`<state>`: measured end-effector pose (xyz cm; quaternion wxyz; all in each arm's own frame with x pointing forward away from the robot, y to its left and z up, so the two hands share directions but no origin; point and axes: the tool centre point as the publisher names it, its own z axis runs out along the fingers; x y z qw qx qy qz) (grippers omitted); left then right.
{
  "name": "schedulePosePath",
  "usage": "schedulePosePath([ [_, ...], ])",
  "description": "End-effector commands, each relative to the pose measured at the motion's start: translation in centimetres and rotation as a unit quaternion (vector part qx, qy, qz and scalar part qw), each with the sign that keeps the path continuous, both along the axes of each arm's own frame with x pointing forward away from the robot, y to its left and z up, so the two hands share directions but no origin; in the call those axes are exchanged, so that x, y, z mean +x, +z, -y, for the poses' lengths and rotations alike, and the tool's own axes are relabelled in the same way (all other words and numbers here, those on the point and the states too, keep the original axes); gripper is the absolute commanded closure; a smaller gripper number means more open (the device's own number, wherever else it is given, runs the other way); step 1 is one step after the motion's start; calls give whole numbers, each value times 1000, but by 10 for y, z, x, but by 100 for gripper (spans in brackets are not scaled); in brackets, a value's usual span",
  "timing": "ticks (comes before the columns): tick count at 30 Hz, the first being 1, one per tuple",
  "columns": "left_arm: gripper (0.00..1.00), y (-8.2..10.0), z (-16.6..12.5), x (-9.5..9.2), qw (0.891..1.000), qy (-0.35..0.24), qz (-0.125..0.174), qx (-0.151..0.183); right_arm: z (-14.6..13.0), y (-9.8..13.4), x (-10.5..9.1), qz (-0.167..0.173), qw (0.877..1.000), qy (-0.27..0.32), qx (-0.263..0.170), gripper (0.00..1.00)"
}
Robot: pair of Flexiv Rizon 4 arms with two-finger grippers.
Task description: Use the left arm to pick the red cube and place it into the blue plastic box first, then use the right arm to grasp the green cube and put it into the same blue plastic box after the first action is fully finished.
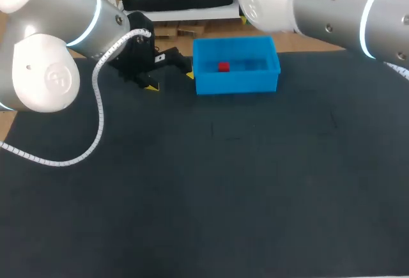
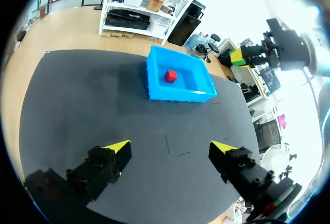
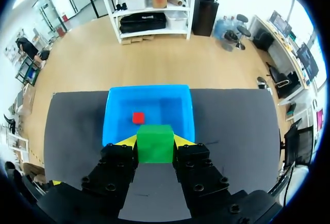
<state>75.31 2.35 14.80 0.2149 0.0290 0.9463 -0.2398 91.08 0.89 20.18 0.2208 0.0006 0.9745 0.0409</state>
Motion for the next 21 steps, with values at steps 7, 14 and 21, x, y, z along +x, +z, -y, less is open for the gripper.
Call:
schedulePosePath([
  [7,0,0,0,0,1000,0,0,0,6,-9,18,-9,1000,-4,-5,100],
  [14,0,0,0,0,1000,0,0,0,9,-15,25,-11,1000,-7,-8,100],
  [21,0,0,0,0,1000,0,0,0,12,-21,31,-12,1000,-9,-13,100],
])
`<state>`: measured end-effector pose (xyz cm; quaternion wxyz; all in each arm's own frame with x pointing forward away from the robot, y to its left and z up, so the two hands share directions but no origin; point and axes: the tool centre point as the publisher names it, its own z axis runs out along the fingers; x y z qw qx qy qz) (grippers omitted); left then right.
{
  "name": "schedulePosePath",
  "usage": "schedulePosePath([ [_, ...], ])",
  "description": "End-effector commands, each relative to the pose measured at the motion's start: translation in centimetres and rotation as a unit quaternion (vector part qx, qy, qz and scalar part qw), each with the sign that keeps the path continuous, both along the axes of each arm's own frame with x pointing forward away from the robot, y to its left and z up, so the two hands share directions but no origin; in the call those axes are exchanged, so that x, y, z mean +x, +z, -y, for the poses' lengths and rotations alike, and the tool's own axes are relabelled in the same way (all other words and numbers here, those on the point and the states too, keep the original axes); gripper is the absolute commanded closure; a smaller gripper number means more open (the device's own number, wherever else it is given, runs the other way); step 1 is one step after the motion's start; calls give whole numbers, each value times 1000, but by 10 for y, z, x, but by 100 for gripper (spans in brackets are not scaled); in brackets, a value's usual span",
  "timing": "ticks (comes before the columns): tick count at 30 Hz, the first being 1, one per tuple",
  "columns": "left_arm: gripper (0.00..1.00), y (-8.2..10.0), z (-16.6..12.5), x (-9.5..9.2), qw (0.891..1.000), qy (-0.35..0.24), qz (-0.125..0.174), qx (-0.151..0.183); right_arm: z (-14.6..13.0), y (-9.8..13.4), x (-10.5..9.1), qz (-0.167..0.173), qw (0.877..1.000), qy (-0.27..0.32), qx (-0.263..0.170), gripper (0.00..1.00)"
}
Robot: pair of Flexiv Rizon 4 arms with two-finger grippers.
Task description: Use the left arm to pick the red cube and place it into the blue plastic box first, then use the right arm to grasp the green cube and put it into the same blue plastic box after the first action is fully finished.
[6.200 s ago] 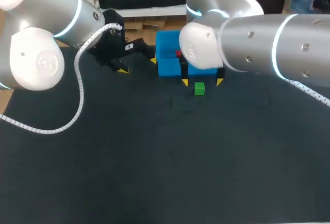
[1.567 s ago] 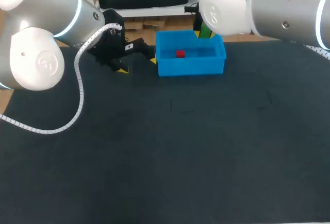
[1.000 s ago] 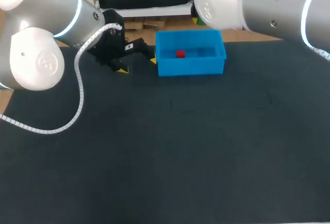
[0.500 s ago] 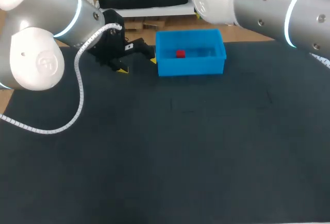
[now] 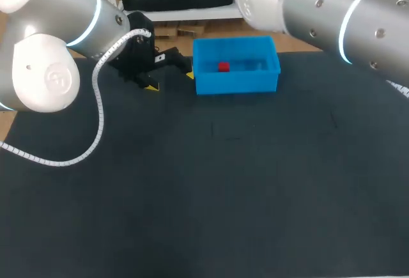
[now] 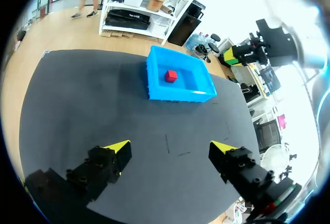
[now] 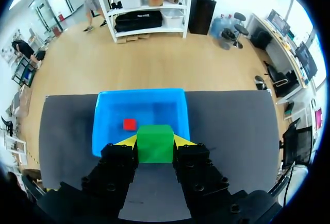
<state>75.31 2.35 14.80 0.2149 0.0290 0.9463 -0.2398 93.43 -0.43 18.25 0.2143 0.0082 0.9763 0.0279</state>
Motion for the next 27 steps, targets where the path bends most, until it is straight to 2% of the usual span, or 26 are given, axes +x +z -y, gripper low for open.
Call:
schedulePosePath([
  [1,0,0,0,0,1000,0,0,0,0,-2,8,-6,1000,0,-2,100],
  [27,0,0,0,0,1000,0,0,0,4,-22,21,-7,1000,-2,-11,100],
])
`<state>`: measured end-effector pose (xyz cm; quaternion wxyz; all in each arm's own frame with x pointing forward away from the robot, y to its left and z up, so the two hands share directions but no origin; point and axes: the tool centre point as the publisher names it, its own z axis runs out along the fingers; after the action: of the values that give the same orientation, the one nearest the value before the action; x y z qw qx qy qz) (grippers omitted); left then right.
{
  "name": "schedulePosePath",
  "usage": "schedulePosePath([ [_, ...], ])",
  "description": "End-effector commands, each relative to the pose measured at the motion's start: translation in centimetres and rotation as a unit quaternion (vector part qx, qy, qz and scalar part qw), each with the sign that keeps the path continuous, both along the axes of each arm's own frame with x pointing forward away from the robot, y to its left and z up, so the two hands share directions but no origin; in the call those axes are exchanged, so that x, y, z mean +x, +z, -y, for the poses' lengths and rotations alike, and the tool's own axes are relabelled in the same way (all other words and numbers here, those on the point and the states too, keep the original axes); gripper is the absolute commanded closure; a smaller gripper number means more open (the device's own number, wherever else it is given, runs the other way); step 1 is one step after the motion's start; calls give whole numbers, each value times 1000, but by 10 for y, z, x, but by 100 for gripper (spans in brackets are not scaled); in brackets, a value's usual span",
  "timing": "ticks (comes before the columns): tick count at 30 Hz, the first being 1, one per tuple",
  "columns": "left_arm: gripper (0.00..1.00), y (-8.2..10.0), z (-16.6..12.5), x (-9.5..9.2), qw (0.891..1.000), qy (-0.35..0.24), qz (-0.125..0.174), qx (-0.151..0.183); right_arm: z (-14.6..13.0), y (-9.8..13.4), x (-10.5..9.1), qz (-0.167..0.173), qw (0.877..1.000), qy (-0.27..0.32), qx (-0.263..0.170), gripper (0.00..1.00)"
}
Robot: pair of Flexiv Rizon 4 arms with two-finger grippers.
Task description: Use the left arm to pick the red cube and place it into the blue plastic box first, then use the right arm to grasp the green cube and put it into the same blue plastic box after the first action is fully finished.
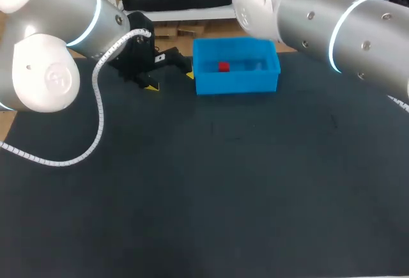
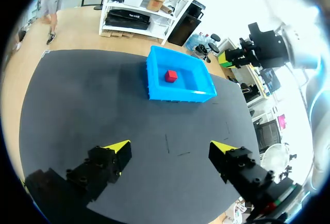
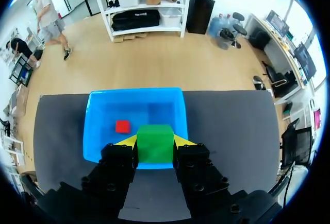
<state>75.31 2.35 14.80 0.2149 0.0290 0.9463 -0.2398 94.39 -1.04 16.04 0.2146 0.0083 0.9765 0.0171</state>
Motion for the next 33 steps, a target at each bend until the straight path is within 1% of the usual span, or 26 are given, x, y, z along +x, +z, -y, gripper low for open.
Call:
schedulePosePath([
  [1,0,0,0,0,1000,0,0,0,-3,-1,13,-6,1000,0,-1,100],
  [6,0,0,0,0,1000,0,0,0,-2,-4,18,-2,1000,-3,-2,100],
  [22,0,0,0,0,1000,0,0,0,-2,-8,26,7,1000,5,-15,100],
  [23,0,0,0,0,1000,0,0,0,-2,-7,27,7,1000,0,-17,88],
  [24,0,0,0,0,1000,0,0,0,-2,-7,27,7,1000,0,-17,5],
  [25,0,0,0,0,1000,0,0,0,-2,-7,27,7,1000,0,-17,0],
  [33,0,0,0,0,1000,0,0,0,-2,-7,27,7,1000,0,-17,0],
])
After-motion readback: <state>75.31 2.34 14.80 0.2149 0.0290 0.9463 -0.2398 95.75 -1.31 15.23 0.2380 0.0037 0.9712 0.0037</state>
